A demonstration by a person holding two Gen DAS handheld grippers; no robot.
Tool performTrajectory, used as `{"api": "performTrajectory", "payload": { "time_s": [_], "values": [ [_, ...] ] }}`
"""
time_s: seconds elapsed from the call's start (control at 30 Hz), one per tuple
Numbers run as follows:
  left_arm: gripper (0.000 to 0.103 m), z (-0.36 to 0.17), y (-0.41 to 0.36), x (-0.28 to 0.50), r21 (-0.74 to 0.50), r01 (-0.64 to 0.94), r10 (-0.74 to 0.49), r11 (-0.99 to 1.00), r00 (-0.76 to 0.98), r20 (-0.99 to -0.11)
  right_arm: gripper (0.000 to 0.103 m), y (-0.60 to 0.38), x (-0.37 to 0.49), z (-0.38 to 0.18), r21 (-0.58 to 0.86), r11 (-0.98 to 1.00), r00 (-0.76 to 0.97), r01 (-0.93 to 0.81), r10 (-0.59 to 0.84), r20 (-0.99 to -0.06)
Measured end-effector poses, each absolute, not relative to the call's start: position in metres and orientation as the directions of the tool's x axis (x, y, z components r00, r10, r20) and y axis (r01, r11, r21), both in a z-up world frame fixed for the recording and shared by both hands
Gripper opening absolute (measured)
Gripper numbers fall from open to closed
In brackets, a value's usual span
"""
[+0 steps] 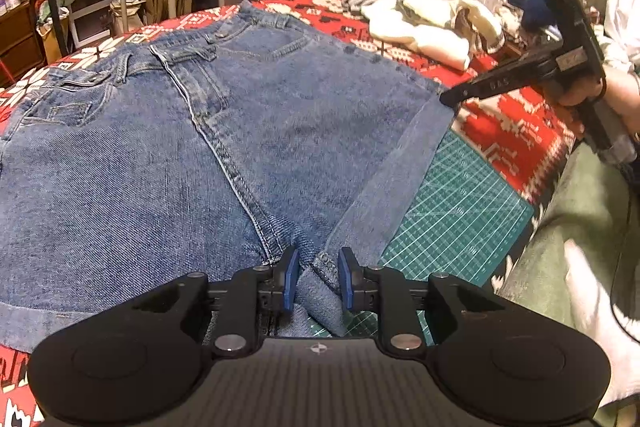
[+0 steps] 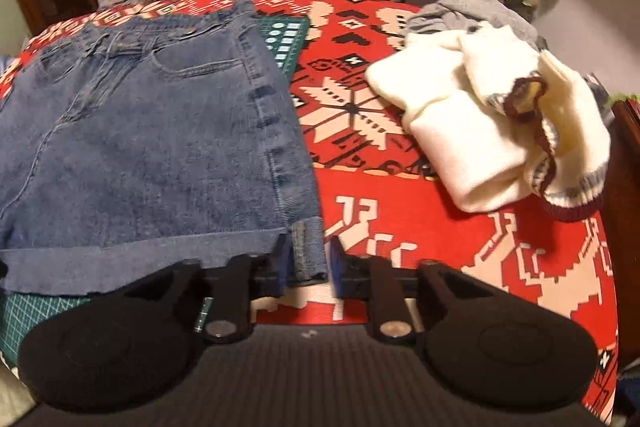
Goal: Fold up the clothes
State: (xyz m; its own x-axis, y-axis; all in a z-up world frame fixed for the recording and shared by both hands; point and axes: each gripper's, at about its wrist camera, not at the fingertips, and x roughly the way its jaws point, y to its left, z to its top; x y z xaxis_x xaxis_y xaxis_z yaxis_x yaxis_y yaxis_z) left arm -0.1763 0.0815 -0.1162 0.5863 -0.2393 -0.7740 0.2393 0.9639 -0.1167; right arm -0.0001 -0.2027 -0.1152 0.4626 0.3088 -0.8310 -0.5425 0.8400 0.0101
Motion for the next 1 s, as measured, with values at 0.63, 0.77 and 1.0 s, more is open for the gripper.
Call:
{"api": "performTrajectory", "payload": {
  "time_s": [0.63,0.77,1.0],
  "values": [
    [0.071,-0.019,0.089,-0.177,-0.165,0.069,-0.167,0.984,0.683,-0.711,0.102,-0.173,-0.056,0.038,0.093,0.810,0.526,-0.579,0.459,-0.716],
    [0.076,0.007,0.087,-0.179,-0.196,0.015,-0.151,0.980,0.691,-0.706,0.102,-0.165,-0.075,0.062,0.116,0.806,0.514,-0.581,0.474,-0.715],
    [0.077,0.049,0.068,-0.184,-0.081,-0.100,0.018,0.992,0.727,-0.686,0.102,-0.152,-0.107,0.094,0.080,0.822,0.568,-0.564,0.457,-0.685]
  ]
}}
